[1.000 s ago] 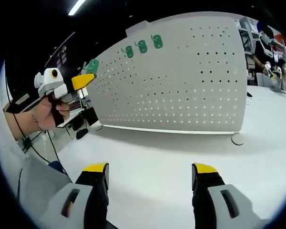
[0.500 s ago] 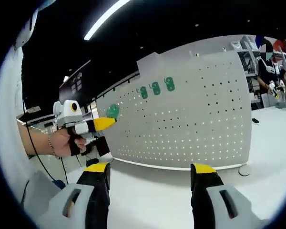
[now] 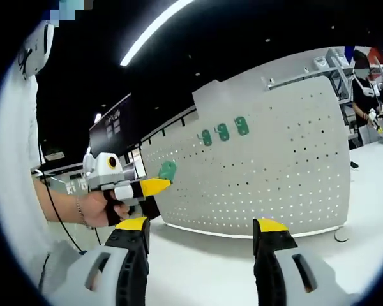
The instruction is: Insert the hook assembly into the mounting plate slot until the hook locks in place.
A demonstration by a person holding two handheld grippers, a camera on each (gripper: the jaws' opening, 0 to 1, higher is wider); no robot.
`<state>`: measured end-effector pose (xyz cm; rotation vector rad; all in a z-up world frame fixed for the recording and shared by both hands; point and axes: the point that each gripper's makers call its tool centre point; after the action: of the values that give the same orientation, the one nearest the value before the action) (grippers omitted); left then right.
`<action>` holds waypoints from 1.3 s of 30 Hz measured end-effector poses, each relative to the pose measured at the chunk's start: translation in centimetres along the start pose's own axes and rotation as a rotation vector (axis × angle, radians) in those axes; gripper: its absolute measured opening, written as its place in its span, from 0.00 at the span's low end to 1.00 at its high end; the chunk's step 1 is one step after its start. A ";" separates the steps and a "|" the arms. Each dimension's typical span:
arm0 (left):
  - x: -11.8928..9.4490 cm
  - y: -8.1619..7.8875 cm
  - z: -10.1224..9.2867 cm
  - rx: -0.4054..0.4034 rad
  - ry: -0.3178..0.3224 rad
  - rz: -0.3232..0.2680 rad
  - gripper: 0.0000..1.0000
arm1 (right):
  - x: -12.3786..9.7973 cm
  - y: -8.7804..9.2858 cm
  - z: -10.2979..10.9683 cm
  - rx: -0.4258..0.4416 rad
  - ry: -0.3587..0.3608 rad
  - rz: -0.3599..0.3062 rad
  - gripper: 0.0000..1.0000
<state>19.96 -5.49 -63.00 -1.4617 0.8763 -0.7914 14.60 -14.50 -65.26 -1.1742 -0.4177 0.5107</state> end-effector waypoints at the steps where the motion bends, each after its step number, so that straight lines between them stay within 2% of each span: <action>1: 0.0 0.0 0.0 -0.001 0.000 0.001 0.02 | 0.2 -0.3 0.3 0.061 -0.017 -0.016 0.63; 2: 0.0 0.0 0.0 -0.002 0.000 0.001 0.02 | 0.3 -0.6 0.6 0.122 -0.033 -0.028 0.63; 3: 0.0 0.0 0.0 -0.002 0.000 0.001 0.02 | 0.4 -0.7 0.7 0.135 -0.037 -0.033 0.63; 8: 0.0 -0.1 0.0 -0.001 -0.003 -0.003 0.02 | 0.6 -0.6 0.7 0.148 -0.043 -0.032 0.62; 25: -0.1 0.0 -0.4 -0.002 -0.011 -0.003 0.02 | 3.6 -0.7 2.6 0.130 -0.100 -0.016 0.58; 39: -0.2 0.1 -0.5 -0.002 -0.014 -0.003 0.02 | 5.6 -1.6 3.9 0.127 -0.137 -0.024 0.57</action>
<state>19.42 -5.59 -63.04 -1.4693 0.8645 -0.7821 17.25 -8.74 -62.18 -1.0142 -0.5088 0.5900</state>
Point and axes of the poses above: the point that each gripper's makers call its tool centre point, and the gripper's own axes: x roughly forward along the fingers, z roughly to its left, y roughly out of its underside, and after that the axes turned 3 degrees about y, right-handed
